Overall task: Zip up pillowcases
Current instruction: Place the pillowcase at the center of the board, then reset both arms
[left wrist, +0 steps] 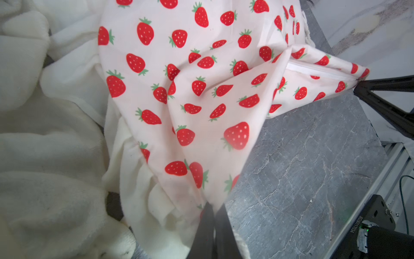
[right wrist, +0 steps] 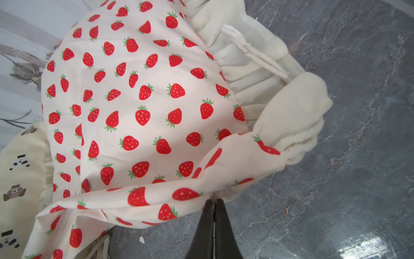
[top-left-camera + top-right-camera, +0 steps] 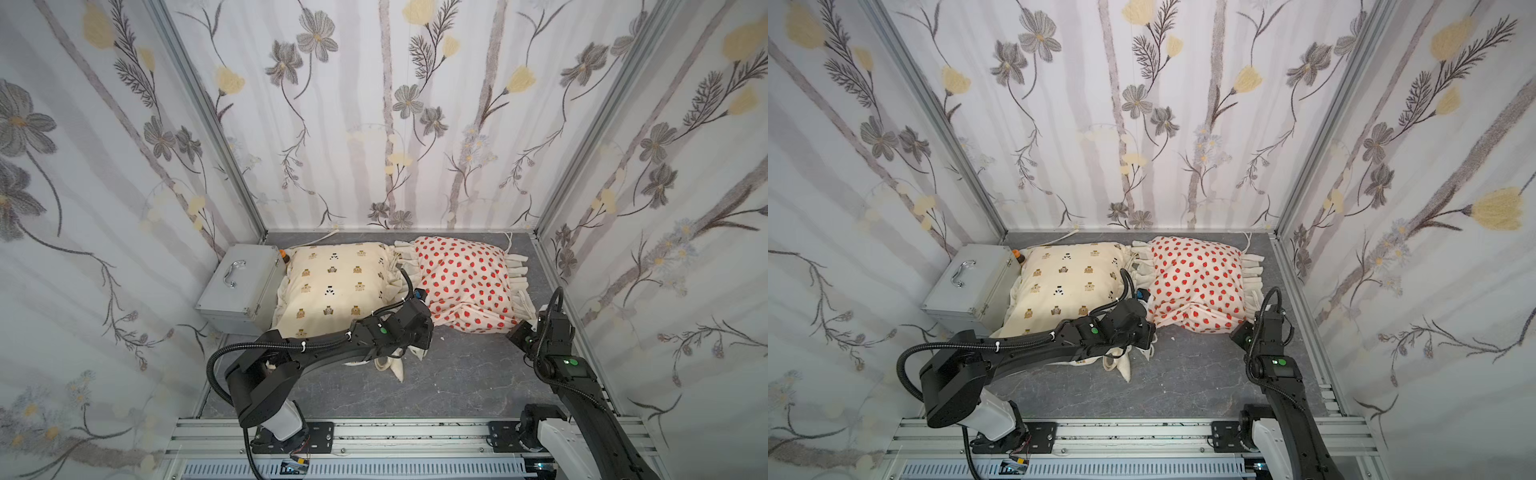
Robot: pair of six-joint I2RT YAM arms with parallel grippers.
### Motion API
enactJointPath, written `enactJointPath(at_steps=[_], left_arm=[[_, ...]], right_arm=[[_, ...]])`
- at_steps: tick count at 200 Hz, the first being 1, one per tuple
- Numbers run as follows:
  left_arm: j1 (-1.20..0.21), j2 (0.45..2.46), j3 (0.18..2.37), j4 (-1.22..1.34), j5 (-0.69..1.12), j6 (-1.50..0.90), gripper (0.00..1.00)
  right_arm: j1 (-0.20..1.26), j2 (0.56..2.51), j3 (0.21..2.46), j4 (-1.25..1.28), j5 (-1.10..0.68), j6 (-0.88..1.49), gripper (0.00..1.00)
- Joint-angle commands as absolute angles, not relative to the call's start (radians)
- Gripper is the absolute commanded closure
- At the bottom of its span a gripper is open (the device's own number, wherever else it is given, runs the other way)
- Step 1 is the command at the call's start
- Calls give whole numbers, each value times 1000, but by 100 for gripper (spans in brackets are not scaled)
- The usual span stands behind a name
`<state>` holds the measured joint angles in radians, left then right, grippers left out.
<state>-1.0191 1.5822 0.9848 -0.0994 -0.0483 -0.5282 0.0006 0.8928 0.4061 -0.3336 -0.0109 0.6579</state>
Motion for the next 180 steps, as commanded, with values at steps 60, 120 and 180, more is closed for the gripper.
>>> enactJointPath(at_steps=[60,120,180], left_arm=[[-1032,1424,919,-115,-164,-522,58],[-958,1188,865,-238,-342,-463,29],[-576,995,806,-361,-510,-433,0]], right_arm=[[0,776,413,-350,-82,659,60],[0,802,529,-315,-56,638,30],[0,977,583,-57,127,563,1]])
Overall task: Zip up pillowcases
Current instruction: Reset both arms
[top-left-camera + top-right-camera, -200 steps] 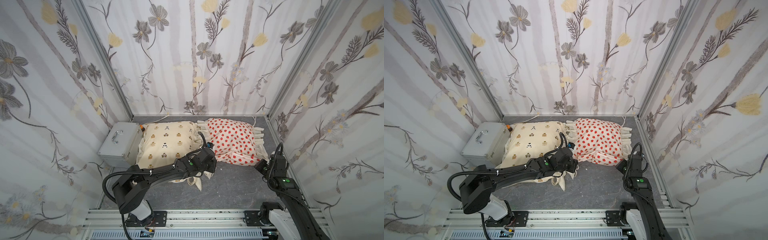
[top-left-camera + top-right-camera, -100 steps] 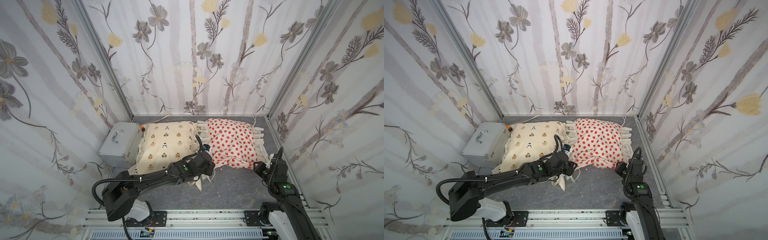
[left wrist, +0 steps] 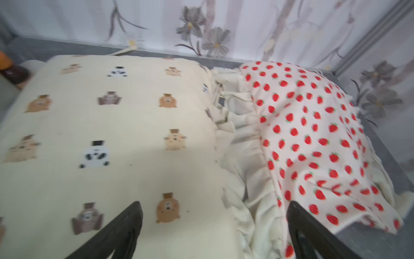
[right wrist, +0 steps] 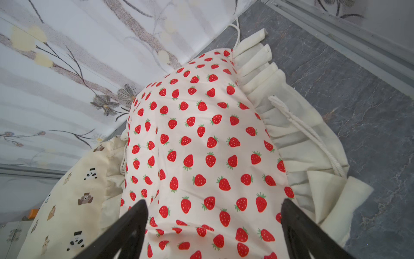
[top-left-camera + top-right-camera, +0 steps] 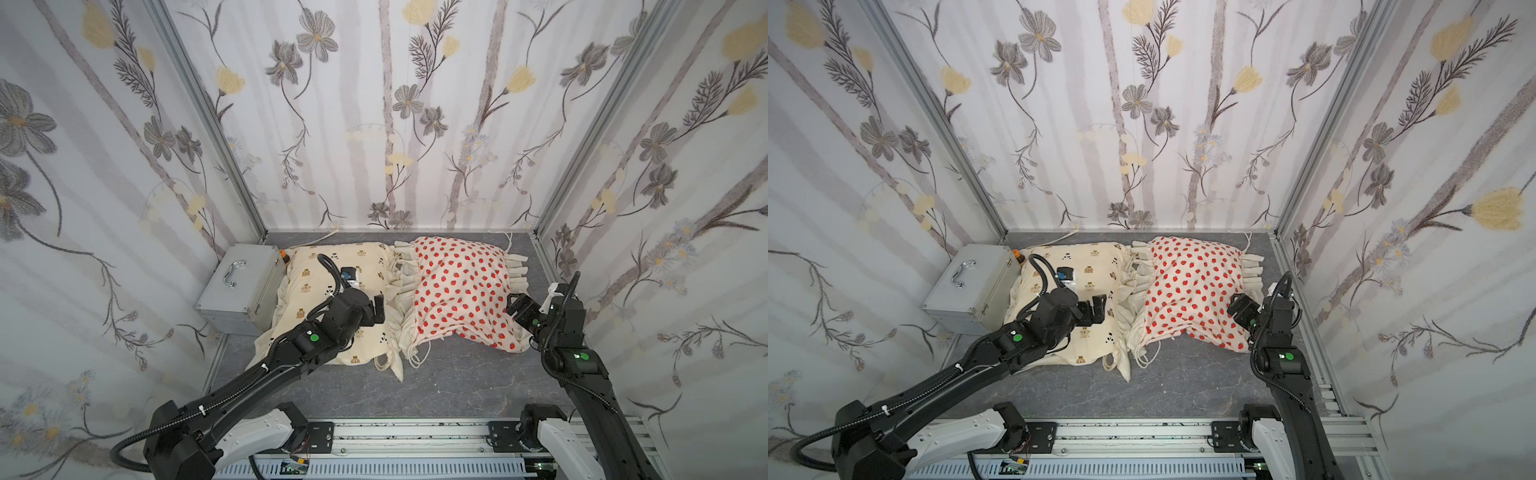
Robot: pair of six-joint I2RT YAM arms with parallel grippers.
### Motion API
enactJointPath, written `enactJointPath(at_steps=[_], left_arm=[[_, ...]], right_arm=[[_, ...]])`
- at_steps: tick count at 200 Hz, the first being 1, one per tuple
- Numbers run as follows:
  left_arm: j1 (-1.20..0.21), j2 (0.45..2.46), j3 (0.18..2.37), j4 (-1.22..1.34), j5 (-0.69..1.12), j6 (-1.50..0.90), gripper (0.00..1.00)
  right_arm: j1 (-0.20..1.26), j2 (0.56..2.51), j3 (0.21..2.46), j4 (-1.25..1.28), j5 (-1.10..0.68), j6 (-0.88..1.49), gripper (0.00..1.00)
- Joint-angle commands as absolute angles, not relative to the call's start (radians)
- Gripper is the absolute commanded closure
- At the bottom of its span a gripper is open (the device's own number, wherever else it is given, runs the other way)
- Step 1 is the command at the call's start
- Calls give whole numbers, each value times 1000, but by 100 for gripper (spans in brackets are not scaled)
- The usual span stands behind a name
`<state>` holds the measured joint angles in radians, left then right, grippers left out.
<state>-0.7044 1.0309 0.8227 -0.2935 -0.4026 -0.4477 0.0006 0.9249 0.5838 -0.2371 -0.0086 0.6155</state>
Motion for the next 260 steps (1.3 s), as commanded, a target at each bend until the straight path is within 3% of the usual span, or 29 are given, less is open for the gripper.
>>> enactJointPath(at_steps=[1,41,61,97,125,143,171,193,212,260], left_arm=[[-568,994,805,-359,-510,-432,0],[-249,1034,711,-199,-522,-363,0],[-162,1078,662,-105,-512,-306,0],[-117,1159,472,292,-496,-143,0],[-111,1234,379,593,-436,-28,0],[-95,1308,341,779,-328,29,0],[-61,1440,355,885,-195,4,0],[-55,1532,374,924,-90,39,0],[-45,1546,382,913,-94,20,0],[-8,1570,385,924,-77,-18,0]], right_arm=[[0,979,581,-48,133,561,0],[0,1146,523,188,332,512,0],[-1,1247,526,267,425,453,0],[3,1371,526,465,483,336,0],[0,1439,375,871,435,221,0],[0,1445,363,924,370,168,0],[0,1451,269,1104,245,118,0],[-3,1520,152,1409,172,85,0],[-3,1491,181,1296,231,112,0],[2,1506,167,1353,265,109,0]])
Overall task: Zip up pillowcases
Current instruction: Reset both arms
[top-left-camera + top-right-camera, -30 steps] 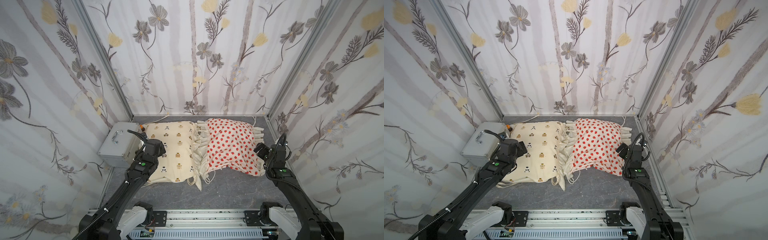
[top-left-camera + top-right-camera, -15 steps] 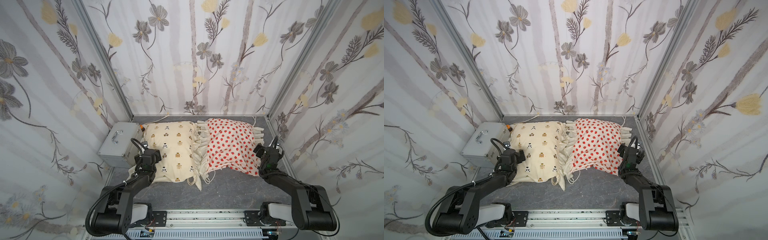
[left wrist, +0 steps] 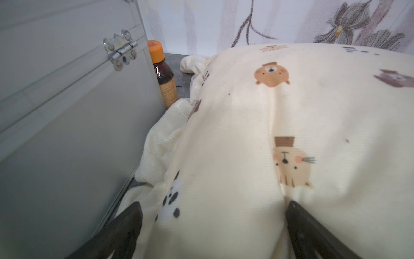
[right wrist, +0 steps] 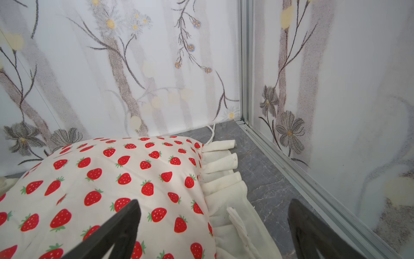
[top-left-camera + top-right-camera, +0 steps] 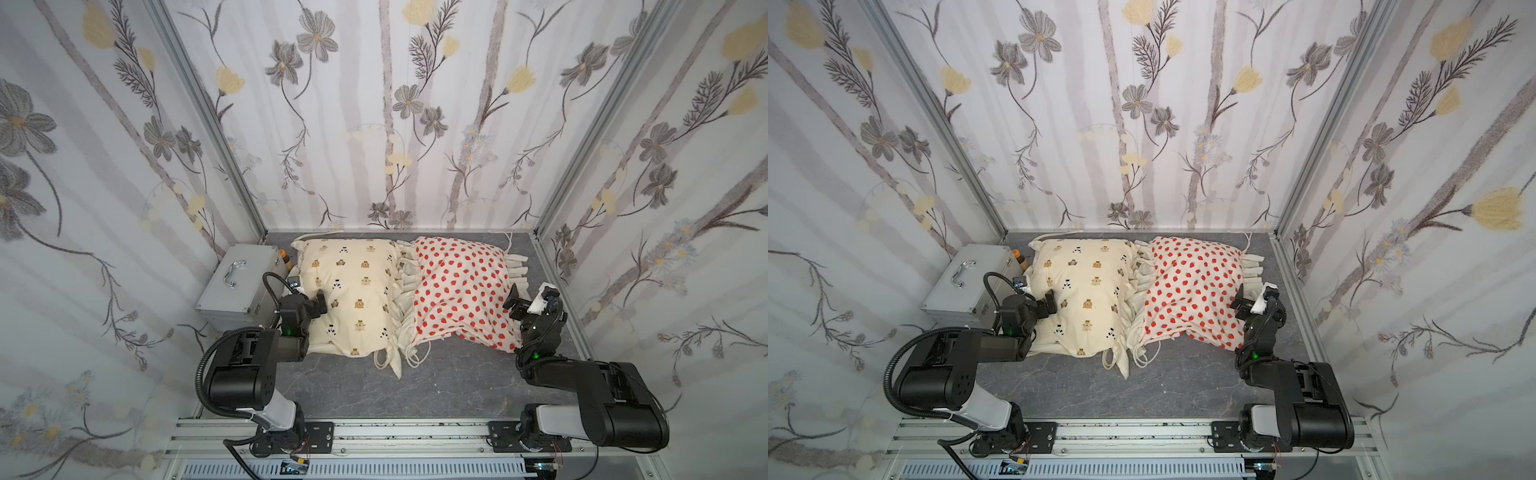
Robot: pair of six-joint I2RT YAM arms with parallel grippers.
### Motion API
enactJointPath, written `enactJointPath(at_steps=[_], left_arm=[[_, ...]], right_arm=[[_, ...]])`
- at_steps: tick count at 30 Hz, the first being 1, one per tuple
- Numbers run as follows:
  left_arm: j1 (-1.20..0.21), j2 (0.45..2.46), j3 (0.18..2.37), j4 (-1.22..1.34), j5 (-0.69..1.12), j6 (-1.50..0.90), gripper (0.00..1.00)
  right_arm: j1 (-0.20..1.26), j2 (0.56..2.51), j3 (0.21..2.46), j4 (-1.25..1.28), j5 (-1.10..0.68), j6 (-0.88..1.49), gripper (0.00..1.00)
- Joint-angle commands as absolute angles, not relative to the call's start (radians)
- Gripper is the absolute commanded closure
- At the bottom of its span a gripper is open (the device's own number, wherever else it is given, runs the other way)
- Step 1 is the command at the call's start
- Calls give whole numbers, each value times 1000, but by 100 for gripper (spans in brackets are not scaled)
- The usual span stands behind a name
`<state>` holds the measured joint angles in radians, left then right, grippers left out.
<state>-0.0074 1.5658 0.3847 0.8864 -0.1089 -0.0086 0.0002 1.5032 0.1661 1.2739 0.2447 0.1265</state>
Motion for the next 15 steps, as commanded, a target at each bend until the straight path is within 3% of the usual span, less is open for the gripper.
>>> enactJointPath(at_steps=[1,10,15], left_arm=[[-8,1568,385,922,-77,-19,0],[-9,1571,390,919,-78,-18,0],[-8,1570,389,918,-78,-16,0]], right_arm=[[2,1506,167,1353,265,109,0],[2,1509,172,1347,254,105,0],[-5,1509,190,1313,149,77,0]])
